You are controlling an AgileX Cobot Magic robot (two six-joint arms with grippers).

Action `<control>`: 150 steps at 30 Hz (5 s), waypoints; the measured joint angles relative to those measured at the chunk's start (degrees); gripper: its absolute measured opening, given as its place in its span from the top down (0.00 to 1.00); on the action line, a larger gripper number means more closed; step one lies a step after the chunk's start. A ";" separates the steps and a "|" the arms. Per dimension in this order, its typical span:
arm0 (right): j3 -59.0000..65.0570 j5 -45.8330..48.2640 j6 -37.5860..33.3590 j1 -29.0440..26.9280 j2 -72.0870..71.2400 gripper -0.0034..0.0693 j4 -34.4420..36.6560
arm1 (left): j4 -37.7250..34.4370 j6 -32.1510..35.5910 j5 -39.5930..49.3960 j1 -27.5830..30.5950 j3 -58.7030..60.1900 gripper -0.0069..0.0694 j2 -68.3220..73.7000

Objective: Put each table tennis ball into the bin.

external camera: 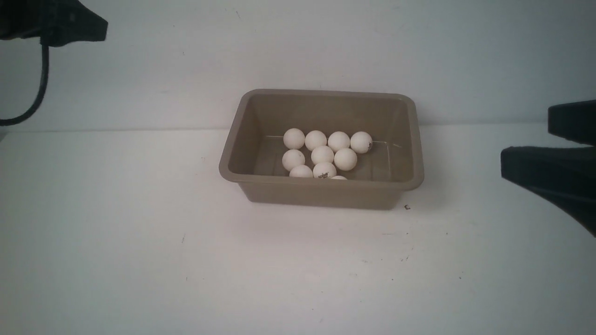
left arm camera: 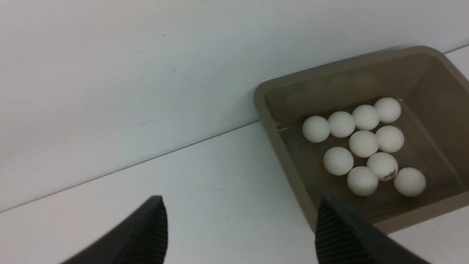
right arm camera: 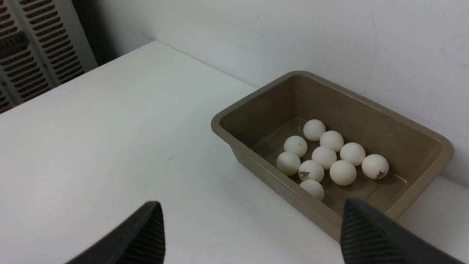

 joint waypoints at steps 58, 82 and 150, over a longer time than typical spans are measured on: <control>41.13 -15.50 32.75 0.00 -45.39 0.15 -38.04 | 3.89 -9.15 8.64 0.00 0.00 0.27 -27.43; 41.17 -15.52 32.69 0.00 -47.42 0.15 -38.04 | -3.89 -8.71 10.29 0.00 0.00 0.27 -27.39; 51.47 -27.54 32.59 0.00 -47.42 0.15 -36.76 | -42.94 8.72 7.59 -2.27 0.00 0.38 -8.67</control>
